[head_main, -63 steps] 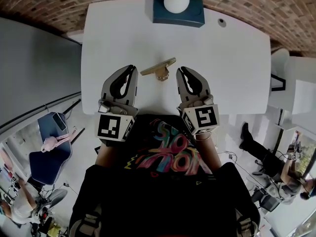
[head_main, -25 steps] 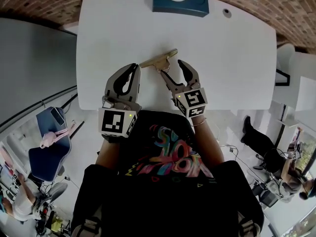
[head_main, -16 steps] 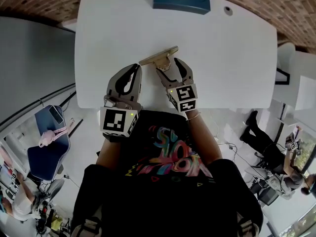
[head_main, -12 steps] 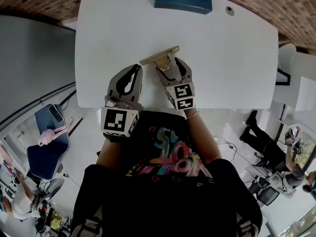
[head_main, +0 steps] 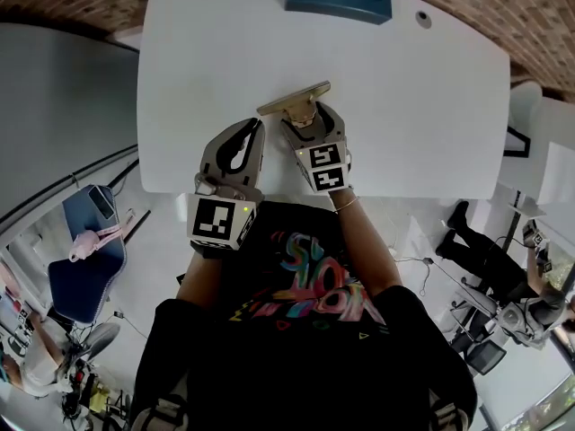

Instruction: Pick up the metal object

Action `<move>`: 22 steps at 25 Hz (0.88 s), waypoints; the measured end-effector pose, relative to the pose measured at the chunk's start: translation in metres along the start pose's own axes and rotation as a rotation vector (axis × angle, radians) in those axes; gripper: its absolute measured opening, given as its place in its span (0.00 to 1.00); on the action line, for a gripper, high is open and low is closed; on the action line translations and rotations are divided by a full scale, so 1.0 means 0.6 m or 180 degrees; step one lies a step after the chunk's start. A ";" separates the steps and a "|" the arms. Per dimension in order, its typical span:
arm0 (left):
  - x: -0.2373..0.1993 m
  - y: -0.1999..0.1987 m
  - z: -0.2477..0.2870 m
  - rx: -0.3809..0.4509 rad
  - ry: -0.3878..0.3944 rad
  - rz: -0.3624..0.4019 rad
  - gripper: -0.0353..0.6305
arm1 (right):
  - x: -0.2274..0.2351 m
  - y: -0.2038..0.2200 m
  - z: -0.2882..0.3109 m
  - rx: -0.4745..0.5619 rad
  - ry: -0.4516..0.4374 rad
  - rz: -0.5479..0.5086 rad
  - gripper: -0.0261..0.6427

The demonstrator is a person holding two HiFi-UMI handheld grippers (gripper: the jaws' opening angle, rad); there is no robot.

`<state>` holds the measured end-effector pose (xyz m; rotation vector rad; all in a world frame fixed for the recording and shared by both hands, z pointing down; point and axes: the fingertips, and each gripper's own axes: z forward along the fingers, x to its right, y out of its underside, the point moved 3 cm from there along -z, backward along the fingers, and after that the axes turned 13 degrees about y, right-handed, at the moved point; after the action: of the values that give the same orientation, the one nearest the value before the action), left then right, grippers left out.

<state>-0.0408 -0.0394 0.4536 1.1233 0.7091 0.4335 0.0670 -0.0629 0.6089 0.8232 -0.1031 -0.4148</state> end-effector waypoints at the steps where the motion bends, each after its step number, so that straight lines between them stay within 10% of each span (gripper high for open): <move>1: 0.001 0.000 0.002 0.0001 0.0004 0.0001 0.10 | 0.000 0.001 0.002 -0.0013 0.0014 -0.0037 0.56; 22: -0.003 0.002 -0.034 0.0000 -0.0075 0.0026 0.11 | -0.013 0.004 0.005 -0.0182 0.0078 -0.0074 0.55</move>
<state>-0.0564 -0.0268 0.4502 1.1300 0.6840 0.4265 0.0598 -0.0605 0.6134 0.7735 -0.0587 -0.4277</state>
